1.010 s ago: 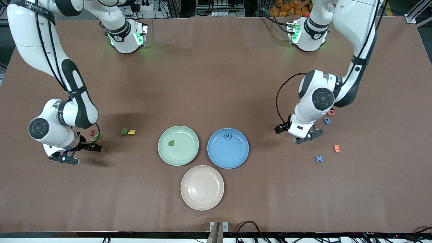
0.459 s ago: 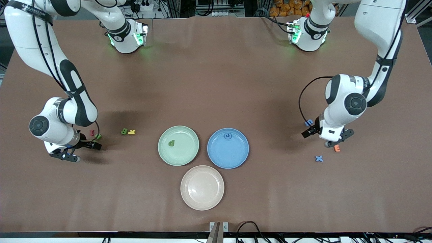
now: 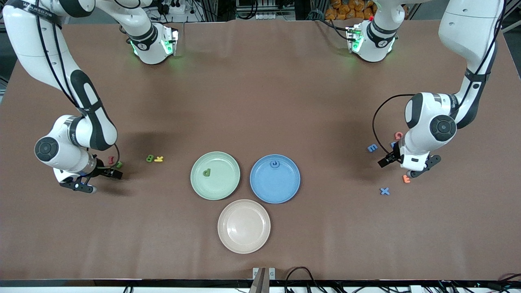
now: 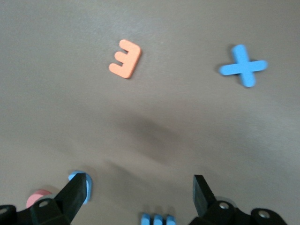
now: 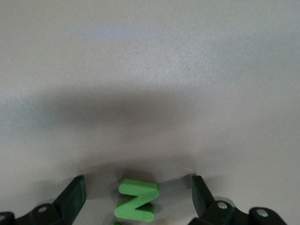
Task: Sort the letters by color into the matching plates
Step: 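Grasp the green Z with the right gripper while the left gripper grasps a blue letter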
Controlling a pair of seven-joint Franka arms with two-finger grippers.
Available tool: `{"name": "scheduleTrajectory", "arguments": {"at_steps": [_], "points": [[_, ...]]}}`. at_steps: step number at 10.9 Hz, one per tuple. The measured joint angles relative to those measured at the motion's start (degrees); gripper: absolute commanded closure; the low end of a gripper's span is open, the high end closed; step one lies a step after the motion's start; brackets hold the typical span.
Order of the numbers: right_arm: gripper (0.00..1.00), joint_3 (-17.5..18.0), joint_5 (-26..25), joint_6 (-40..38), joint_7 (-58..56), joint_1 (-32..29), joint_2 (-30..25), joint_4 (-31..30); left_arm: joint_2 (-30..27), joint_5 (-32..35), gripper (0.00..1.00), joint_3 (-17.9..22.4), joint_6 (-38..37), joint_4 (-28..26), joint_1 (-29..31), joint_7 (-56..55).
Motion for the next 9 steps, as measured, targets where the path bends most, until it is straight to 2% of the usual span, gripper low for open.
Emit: {"name": "scheduleTrajectory", "arguments": {"at_steps": [2,4,6,9], "points": [[0.03,0.06,0.00,0.01,0.00,-0.06,-0.74,-1.26,0.86,1.84,0.00,0.02,5.33,-3.36,1.60,0.00],[0.22,0.12,0.00,0.08,0.00,-0.12,-1.19,-1.94,1.06,3.18,0.00,0.03,8.08,-5.79,3.16,0.00],[0.36,0.27,0.00,0.11,0.00,-0.15,-1.79,-2.49,1.06,3.23,0.00,0.02,8.11,-6.48,3.48,0.00],[0.51,0.68,0.00,0.53,-0.01,-0.19,-2.24,-2.60,1.05,3.23,0.00,0.00,8.19,-7.32,4.24,0.00]]}}
